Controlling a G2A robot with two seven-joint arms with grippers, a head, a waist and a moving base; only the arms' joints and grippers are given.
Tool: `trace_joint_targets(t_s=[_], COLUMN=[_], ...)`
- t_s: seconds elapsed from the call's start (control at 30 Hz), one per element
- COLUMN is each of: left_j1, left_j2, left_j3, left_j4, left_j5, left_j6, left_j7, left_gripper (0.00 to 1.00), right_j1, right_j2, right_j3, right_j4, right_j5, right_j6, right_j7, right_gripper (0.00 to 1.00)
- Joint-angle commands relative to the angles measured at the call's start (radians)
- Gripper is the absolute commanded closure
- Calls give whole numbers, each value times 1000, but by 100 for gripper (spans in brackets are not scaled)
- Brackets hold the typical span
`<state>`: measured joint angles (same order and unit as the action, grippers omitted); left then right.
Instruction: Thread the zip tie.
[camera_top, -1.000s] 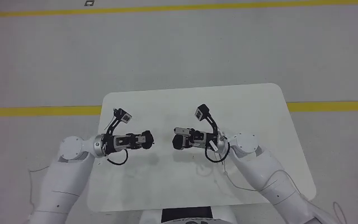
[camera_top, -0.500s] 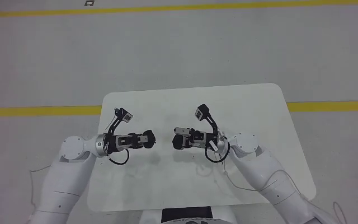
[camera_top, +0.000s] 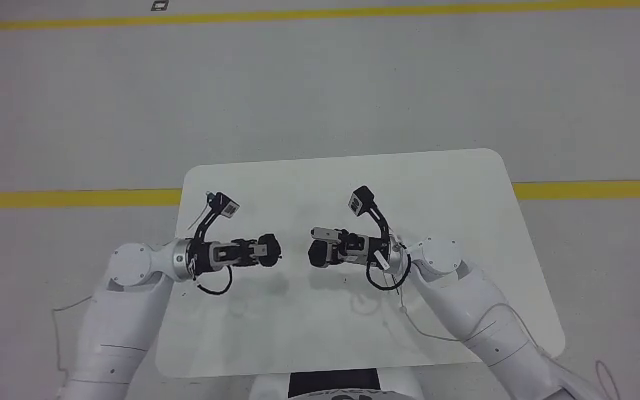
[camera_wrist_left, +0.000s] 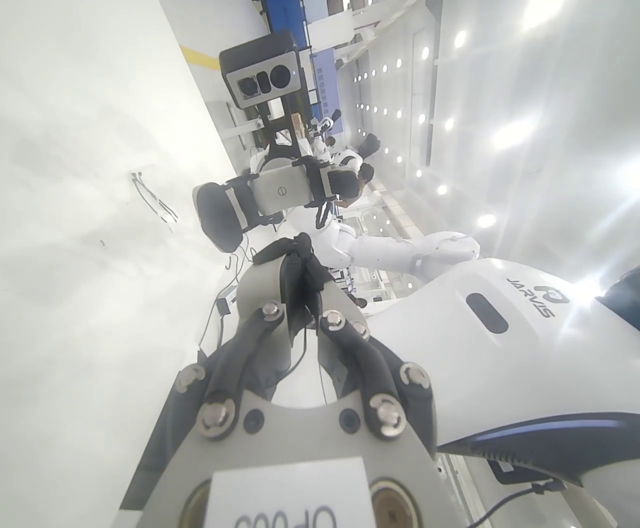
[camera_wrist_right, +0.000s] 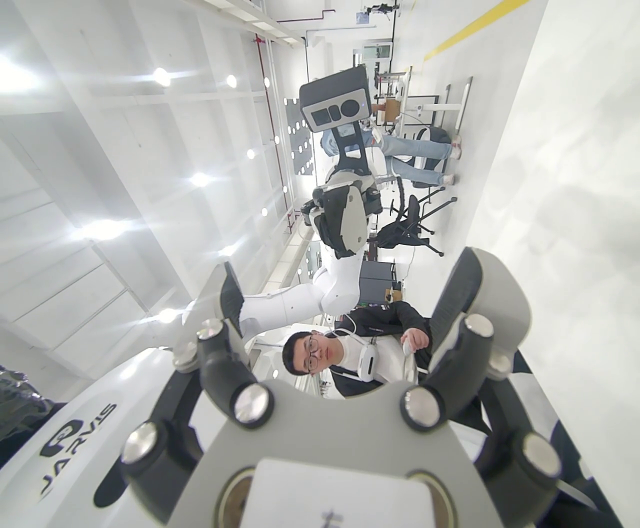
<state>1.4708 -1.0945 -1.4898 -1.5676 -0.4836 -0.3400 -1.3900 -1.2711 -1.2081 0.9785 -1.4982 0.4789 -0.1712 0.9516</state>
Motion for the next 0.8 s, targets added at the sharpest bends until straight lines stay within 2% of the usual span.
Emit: trace_joint_targets(t_s=[0.0,0.1,0.2,0.37,0.53,0.63,0.77], left_j1=[2,2,1,5,6,6,6], left_j2=[-6,-16,-25,-36,-37,-37,-37], left_j3=[-1,-13,-17,-23,-23,-23,-23], left_j4=[16,54,72,85,87,87,87], left_j5=[-35,-80,-105,-122,-127,-127,-127], left_j6=[0,0,0,0,0,0,0], left_j7=[0,0,0,0,0,0,0], left_gripper=[100,100,100,100,100,100,100], right_j1=[0,0,0,0,0,2,-30], right_j2=[0,0,0,0,0,13,48], right_j3=[0,0,0,0,1,27,99], right_j4=[0,0,0,0,-1,-42,-176], right_j5=[0,0,0,0,-4,-132,-377], right_j6=[0,0,0,0,0,19,117], right_j7=[0,0,0,0,-6,-38,-20], right_gripper=[0,0,0,0,0,0,0])
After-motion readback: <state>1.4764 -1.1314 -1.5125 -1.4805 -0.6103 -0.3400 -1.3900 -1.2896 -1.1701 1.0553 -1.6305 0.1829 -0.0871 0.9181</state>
